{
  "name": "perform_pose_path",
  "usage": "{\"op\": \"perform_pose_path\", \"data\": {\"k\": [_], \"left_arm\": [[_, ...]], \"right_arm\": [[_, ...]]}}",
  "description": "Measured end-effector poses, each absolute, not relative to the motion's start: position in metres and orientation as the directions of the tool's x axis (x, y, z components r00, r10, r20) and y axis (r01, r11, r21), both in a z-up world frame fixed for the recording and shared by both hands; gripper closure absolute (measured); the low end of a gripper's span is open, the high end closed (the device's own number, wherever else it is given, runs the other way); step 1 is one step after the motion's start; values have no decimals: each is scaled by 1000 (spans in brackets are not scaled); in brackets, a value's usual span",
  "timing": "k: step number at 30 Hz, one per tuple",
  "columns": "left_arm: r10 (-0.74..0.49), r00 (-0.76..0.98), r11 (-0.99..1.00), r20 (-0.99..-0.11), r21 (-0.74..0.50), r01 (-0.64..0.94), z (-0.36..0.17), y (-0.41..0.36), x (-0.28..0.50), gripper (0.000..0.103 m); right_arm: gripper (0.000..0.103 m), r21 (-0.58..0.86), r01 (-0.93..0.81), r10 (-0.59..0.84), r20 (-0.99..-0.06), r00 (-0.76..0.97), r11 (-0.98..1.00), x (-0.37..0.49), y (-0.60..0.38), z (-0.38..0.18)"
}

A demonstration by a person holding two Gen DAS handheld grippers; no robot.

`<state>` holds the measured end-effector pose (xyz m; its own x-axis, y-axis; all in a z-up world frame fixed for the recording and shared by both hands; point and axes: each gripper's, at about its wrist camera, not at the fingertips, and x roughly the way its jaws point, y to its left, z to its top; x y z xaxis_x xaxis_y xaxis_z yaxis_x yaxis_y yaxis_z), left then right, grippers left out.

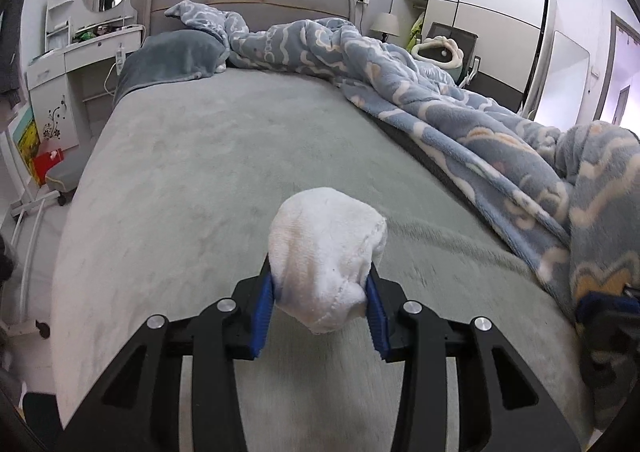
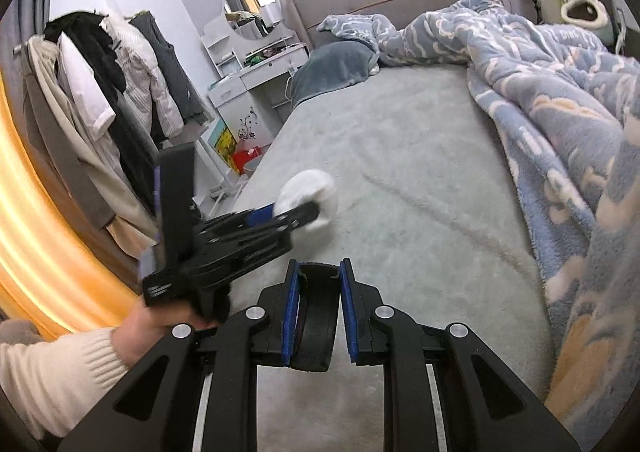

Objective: Collect trash
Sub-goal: 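Carry the white cloth ball and black clip with both tools over the bin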

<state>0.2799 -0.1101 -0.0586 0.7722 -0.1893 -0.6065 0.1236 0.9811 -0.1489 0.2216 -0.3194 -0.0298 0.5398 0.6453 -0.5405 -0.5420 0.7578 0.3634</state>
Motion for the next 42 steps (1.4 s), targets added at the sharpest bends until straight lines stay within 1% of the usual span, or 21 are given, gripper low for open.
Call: {"op": "perform_pose_path", "data": {"k": [5,7,9,12,14,15,16,18,25,28,30,39,42], "left_arm": [[-155,774,987,-613,-128,97,-48,-101,247,60],[-122,781,992,-613,-80,93,-41,-97,234,60],[-134,775,991,-617,-78,110,-35,-92,219,60],[-124,774,991,-621,-45,122,-29,-87,190,60],[-123,764,992,-633,-57,113,-29,-82,174,60],[-121,757,992,-642,-66,103,-29,-80,166,60],[-125,745,992,-656,-83,94,-30,-75,155,60],[-113,738,993,-665,-66,93,-29,-71,139,60],[-137,734,990,-665,-76,117,-10,-50,103,60],[-142,742,988,-656,-54,142,-5,-38,81,60],[-154,739,987,-656,-71,143,-6,-28,71,60],[-121,732,990,-670,-138,37,-25,53,37,60],[-110,727,990,-677,-143,16,-33,78,30,60]], "right_arm": [[83,373,-535,645,-545,535,758,225,-320,-32],[83,374,-524,637,-556,534,765,229,-317,-34],[83,376,-520,635,-560,532,767,230,-313,-36],[83,334,-522,610,-568,552,784,224,-305,-34],[83,268,-529,573,-579,580,805,214,-298,-31],[83,259,-524,565,-579,588,811,208,-297,-31],[83,257,-514,556,-583,592,818,202,-296,-31],[83,264,-488,539,-591,600,832,184,-296,-31],[83,313,-411,507,-659,555,856,126,-288,-37],[83,268,-417,474,-697,538,868,125,-270,-32],[83,273,-416,477,-692,542,868,124,-261,-24],[83,251,-396,444,-719,535,883,99,-211,-20],[83,229,-407,433,-729,530,884,93,-188,-20]]}}
